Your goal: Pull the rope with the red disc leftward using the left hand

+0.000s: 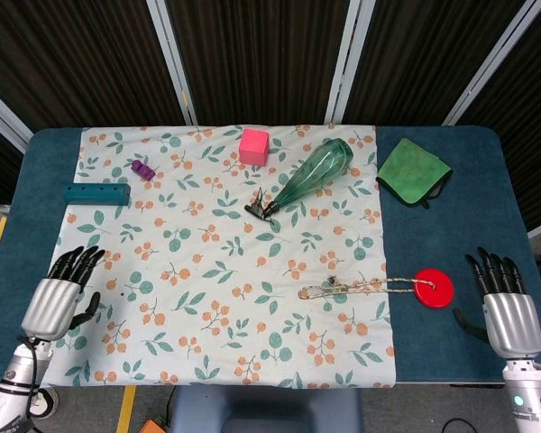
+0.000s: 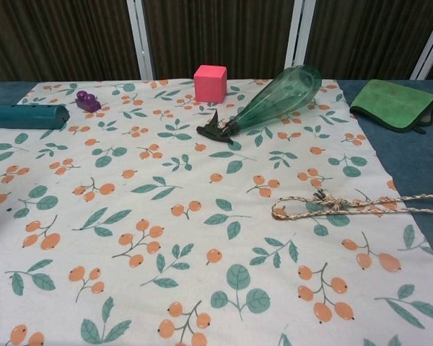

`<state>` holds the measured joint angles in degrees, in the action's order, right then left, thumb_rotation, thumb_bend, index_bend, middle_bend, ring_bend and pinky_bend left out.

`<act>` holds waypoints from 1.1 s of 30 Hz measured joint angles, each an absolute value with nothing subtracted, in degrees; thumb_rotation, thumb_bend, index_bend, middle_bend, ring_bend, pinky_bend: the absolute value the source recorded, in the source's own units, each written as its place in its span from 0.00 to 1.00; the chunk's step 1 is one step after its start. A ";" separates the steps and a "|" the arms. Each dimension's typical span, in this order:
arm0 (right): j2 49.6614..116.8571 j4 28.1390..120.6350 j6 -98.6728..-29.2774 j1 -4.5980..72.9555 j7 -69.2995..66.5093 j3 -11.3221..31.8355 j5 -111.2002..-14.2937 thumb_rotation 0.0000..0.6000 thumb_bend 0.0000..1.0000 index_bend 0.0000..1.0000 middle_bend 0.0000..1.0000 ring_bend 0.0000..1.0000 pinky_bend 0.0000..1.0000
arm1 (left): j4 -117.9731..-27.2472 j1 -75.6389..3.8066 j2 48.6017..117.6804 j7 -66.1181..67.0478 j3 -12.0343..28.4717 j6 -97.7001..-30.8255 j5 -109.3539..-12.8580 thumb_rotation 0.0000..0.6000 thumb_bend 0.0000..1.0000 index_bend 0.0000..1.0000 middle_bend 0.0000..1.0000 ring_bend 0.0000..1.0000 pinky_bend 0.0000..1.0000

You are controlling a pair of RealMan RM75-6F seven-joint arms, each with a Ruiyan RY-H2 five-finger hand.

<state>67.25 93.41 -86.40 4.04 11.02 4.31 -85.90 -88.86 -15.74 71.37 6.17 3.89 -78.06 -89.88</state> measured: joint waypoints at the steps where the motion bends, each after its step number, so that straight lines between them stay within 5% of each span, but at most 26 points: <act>1: 67.22 93.45 -86.44 4.01 11.06 4.39 -85.71 1.00 0.37 0.00 0.00 0.00 0.00 | -89.44 -16.94 71.64 6.57 3.96 -76.78 -90.48 1.00 0.52 0.00 0.06 0.03 0.13; 9: 67.52 90.86 -87.53 3.38 11.61 4.87 -84.71 1.00 0.37 0.00 0.00 0.00 0.00 | -90.95 -27.37 77.89 11.23 6.24 -65.13 -92.07 1.00 0.52 0.07 0.10 0.04 0.16; 19: 65.83 89.35 -88.53 2.61 7.75 6.22 -83.06 1.00 0.37 0.00 0.00 0.00 0.00 | -88.90 -41.36 90.53 14.36 12.30 -48.30 -80.47 1.00 0.37 0.06 0.10 0.05 0.16; 33: 66.12 87.67 -87.61 3.21 6.57 7.05 -81.95 1.00 0.37 0.00 0.00 0.00 0.00 | -80.97 -53.91 101.24 18.56 16.56 -38.48 -66.00 0.94 0.34 0.03 0.06 0.01 0.13</act>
